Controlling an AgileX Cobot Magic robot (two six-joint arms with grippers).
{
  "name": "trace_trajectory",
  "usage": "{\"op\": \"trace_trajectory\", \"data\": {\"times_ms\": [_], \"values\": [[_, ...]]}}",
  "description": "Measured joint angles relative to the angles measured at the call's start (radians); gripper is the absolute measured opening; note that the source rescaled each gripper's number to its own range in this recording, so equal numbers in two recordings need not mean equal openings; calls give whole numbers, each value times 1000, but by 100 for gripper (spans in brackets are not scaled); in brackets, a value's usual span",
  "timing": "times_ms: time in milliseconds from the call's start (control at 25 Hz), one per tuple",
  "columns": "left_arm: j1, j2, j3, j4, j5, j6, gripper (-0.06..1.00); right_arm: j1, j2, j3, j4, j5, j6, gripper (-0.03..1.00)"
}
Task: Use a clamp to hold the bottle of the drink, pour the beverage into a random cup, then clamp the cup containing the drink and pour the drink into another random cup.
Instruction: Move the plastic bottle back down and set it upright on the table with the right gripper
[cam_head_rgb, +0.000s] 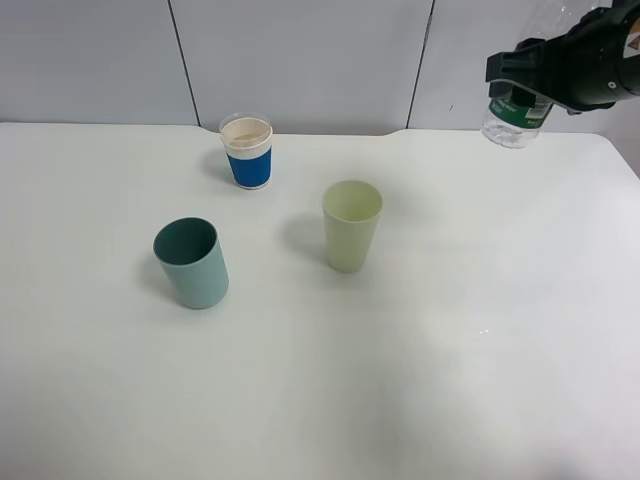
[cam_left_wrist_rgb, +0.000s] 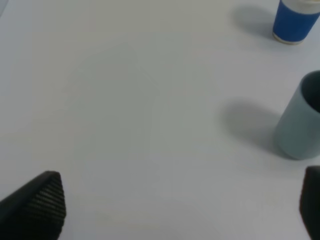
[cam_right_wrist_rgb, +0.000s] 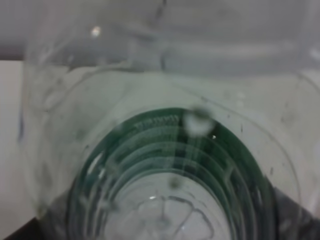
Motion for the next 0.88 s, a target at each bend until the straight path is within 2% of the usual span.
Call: {"op": "trace_trajectory", "data": {"times_ms": [160,280,400,520,640,880], "values": [[0,0,0,0,0,0,83,0,0,24,30,-73,-42,0],[0,0,0,0,0,0,83,-1,-1,103,38,-217,-54,0],[0,0,0,0,0,0,83,-1,0,195,41,-402,-110,0],[0,0,0,0,0,0,83,-1,0,235,41,-500,-189,0],[0,0,0,0,0,0,83,-1,0,243,41,-515,-257,0],[0,0,0,0,0,0,83,-1,7,243,41,-429,-297,0]]}}
